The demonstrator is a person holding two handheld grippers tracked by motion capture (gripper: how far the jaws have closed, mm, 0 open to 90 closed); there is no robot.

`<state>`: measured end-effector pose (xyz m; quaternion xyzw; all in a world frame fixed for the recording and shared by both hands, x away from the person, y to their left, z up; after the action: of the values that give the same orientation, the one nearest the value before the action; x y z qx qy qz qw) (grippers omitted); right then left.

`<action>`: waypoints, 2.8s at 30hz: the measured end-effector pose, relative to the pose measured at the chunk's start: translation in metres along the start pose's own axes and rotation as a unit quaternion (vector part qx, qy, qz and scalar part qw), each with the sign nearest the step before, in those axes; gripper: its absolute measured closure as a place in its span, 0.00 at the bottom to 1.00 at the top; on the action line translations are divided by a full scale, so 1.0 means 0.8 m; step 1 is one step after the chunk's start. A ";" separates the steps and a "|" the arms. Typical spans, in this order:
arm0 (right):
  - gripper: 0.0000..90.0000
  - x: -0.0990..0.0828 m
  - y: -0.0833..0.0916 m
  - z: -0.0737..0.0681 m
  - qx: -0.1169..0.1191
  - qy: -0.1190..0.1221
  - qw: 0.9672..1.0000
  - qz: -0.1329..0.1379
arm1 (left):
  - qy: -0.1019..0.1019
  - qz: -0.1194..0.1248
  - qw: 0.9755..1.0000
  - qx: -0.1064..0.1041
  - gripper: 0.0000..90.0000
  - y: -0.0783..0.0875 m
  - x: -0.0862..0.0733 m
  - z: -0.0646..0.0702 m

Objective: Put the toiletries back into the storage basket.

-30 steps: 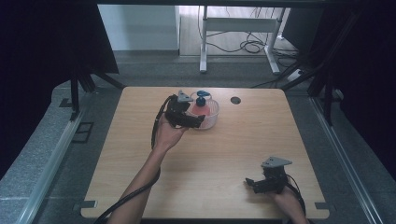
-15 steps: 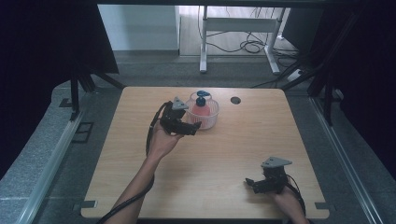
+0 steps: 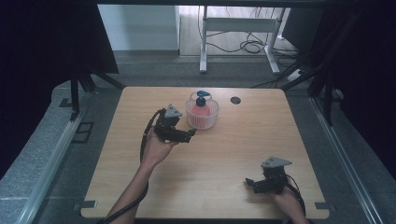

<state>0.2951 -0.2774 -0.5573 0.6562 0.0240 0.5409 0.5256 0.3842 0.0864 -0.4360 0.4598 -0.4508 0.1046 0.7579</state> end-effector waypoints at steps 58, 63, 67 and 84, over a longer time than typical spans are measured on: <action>0.00 0.000 0.000 -0.002 -0.001 -0.005 1.000 0.000 | 0.006 -0.004 1.000 -0.007 0.12 0.063 -0.159 0.008; 0.00 0.000 0.000 -0.002 -0.002 -0.005 1.000 0.000 | 0.008 -0.007 1.000 -0.003 0.12 0.063 -0.173 0.008; 0.00 0.000 0.000 -0.002 -0.002 -0.004 1.000 0.000 | 0.011 -0.011 1.000 0.000 0.12 0.062 -0.183 0.008; 0.00 0.001 0.000 -0.002 -0.002 -0.004 1.000 0.000 | 0.015 -0.062 0.998 0.017 0.12 0.047 -0.229 0.009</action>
<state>0.2945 -0.2762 -0.5573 0.6574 0.0206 0.5385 0.5267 0.2536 0.1486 -0.5549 0.4977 -0.4085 0.0719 0.7617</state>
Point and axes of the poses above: each handheld gripper's, and its own axes: y roughly backward along the jaws, x roughly out of its top, z roughly to its right, the point moved 2 cm from there along -y, roughly forward along the jaws, and after that the axes turned 11 degrees about y, right-handed, at the moved point
